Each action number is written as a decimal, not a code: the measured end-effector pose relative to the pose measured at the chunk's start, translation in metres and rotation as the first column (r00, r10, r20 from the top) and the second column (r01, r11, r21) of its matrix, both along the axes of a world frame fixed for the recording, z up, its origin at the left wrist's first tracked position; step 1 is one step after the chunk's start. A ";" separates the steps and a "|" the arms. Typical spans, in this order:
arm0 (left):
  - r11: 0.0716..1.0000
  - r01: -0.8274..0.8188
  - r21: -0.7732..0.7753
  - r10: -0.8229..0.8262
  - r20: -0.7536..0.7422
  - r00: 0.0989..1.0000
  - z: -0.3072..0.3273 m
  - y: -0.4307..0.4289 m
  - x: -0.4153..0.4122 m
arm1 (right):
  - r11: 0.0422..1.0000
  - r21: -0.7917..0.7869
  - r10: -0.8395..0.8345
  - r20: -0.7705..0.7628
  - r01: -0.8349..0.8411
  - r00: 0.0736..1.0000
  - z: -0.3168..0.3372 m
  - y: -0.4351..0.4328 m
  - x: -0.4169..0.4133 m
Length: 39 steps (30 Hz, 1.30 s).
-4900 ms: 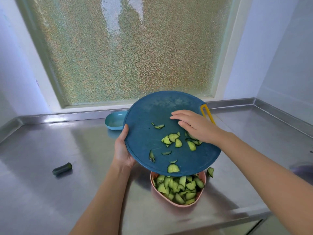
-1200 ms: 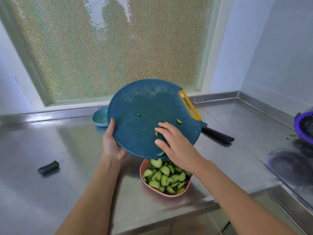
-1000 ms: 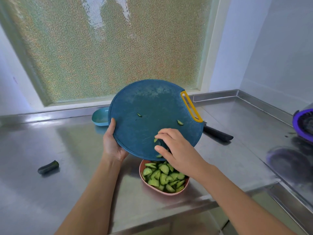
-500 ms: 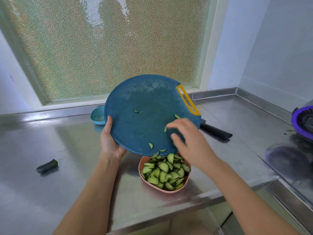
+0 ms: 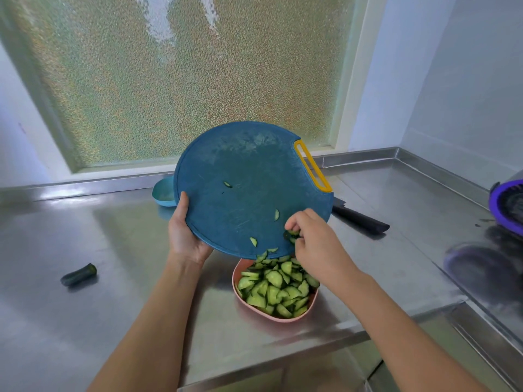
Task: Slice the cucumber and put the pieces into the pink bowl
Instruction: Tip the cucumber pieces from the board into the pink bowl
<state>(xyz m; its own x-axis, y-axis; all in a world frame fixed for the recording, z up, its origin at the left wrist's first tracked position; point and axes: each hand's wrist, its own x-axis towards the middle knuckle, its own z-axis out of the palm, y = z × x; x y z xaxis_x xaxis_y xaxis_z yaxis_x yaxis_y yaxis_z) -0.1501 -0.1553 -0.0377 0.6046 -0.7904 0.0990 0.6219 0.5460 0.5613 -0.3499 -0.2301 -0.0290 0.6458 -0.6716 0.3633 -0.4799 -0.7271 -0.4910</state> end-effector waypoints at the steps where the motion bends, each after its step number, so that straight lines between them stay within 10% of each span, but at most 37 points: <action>1: 1.000 -0.002 -0.007 0.002 0.003 1.000 0.001 0.000 0.000 | 1.000 -0.002 0.018 -0.002 -0.018 1.000 -0.004 0.006 -0.001; 11: 1.000 0.013 -0.006 -0.013 -0.002 1.000 0.002 0.000 -0.002 | 0.986 -0.019 0.164 0.098 -0.163 0.982 -0.002 0.028 -0.005; 18: 0.997 0.074 0.007 -0.075 0.027 0.997 0.001 0.001 -0.005 | 0.916 -0.202 0.311 -0.187 -0.346 0.932 0.002 0.017 0.015; 26: 0.999 0.030 -0.035 -0.030 0.018 0.999 0.001 -0.001 -0.003 | 0.935 -0.043 0.343 -0.149 -0.352 0.928 -0.004 0.022 -0.014; 39: 0.999 0.013 -0.049 -0.013 -0.002 1.000 0.005 0.002 -0.003 | 0.997 -0.080 -0.004 0.229 0.023 0.973 0.005 0.002 -0.023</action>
